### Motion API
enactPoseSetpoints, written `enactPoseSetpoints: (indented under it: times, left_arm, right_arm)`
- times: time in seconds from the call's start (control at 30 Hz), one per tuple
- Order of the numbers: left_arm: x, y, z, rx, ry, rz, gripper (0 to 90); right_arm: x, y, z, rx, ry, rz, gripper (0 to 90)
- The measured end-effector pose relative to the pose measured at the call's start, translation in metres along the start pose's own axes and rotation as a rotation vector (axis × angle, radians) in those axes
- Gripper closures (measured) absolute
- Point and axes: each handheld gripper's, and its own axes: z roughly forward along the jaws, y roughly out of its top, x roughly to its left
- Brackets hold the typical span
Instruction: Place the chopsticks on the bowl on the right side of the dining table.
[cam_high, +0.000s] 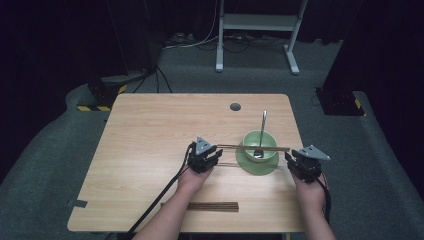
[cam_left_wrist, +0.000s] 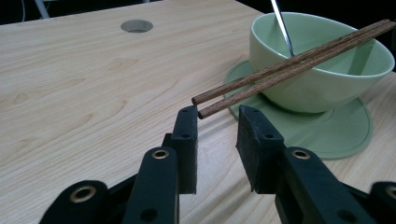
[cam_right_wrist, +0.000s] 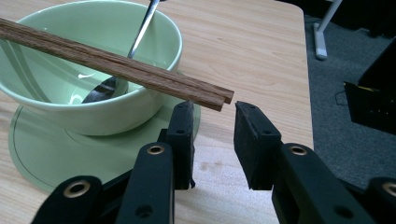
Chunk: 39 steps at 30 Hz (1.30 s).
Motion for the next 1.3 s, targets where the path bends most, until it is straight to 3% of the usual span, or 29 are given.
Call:
enactPoseSetpoints:
  times: [0.53, 0.8, 1.3]
  left_arm:
    - [0.0010, -0.0005, -0.0026, -0.007, 0.039, -0.006, 70.1]
    - [0.0038, -0.0003, -0.0008, -0.006, 0.056, -0.014, 65.8]
    - [0.0009, 0.0034, 0.0014, -0.002, 0.060, 0.013, 64.7]
  right_arm:
    - [-0.0009, -0.0003, -0.0002, -0.001, 0.002, 0.001, 72.4]
    - [0.0000, 0.0020, 0.0010, 0.000, -0.001, 0.003, 73.5]
    - [-0.0014, 0.0031, 0.0038, 0.003, -0.003, 0.004, 71.6]
